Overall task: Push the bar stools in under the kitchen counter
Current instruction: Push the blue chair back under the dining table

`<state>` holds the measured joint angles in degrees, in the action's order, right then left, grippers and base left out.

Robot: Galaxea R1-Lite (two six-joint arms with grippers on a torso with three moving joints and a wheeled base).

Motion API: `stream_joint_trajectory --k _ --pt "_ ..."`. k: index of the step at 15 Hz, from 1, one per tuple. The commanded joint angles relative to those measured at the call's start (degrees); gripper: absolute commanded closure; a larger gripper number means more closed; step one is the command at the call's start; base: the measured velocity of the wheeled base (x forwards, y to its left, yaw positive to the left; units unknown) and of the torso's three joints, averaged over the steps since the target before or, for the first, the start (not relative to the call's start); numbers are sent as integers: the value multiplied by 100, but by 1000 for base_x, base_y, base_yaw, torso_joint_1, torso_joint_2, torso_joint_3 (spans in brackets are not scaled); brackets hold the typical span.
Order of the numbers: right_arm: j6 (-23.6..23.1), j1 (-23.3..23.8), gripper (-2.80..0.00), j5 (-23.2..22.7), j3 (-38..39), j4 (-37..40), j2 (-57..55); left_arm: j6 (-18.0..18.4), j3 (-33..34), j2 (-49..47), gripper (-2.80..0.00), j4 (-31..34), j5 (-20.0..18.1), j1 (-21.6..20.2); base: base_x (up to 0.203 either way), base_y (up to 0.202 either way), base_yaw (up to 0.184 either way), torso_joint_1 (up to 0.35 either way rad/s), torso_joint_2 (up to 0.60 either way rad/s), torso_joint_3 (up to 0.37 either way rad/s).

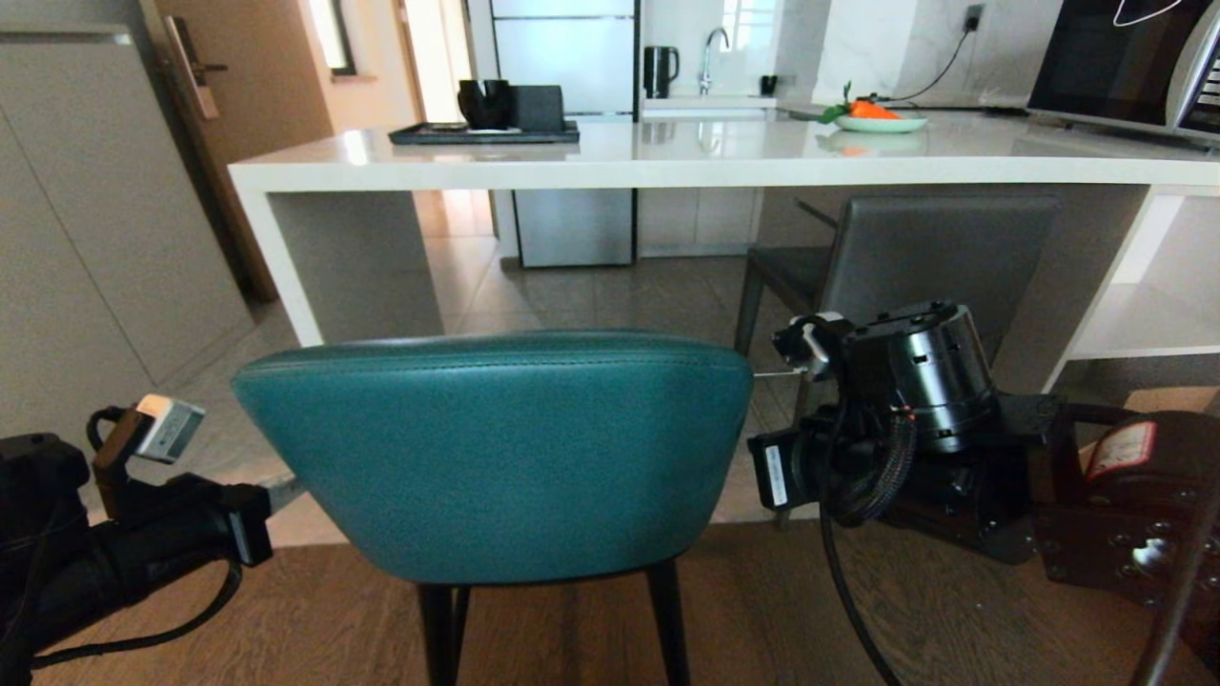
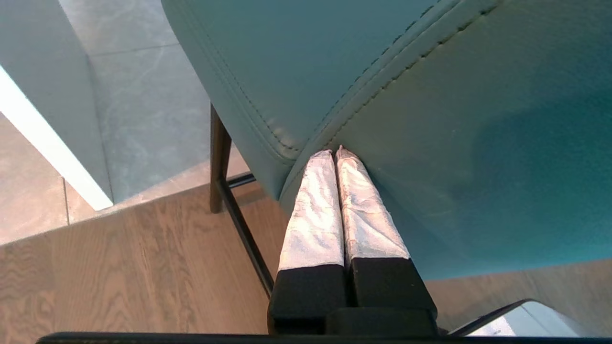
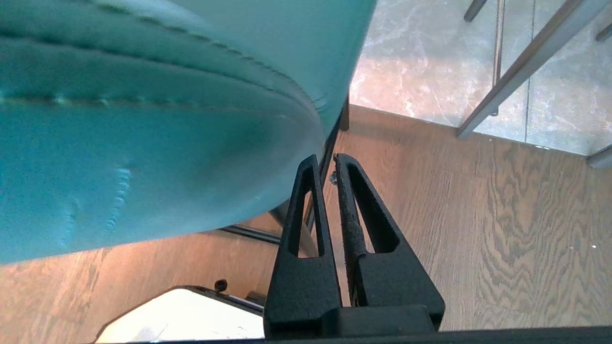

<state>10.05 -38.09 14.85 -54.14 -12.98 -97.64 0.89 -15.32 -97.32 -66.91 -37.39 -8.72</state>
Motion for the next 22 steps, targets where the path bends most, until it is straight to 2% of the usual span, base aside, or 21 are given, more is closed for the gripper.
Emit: stream_joint_trajectory --k 1,4,5,10,16,22 --pt "-2 -38 0 9 -135 -22 -229 -61 -32 37 0 -36 -18 337 0 0 0 0 0 0" --pt "-23 -98 0 20 -500 -20 -565 -265 -29 22 0 -32 235 888 0 0 0 0 0 0" --pt "-27 -101 0 25 -622 -20 -676 -316 -63 -12 0 -32 296 935 0 0 0 0 0 0" --pt "-29 -101 0 27 -824 -34 -926 -301 -333 -532 0 -58 393 780 0 0 0 0 0 0" --pt "-27 -76 0 36 -1458 -187 -1573 -300 -262 -505 0 -59 442 764 0 0 0 0 0 0" --pt "-3 -93 0 36 -920 -187 -1073 -300 -1034 -1004 0 -57 821 743 0 0 0 0 0 0"
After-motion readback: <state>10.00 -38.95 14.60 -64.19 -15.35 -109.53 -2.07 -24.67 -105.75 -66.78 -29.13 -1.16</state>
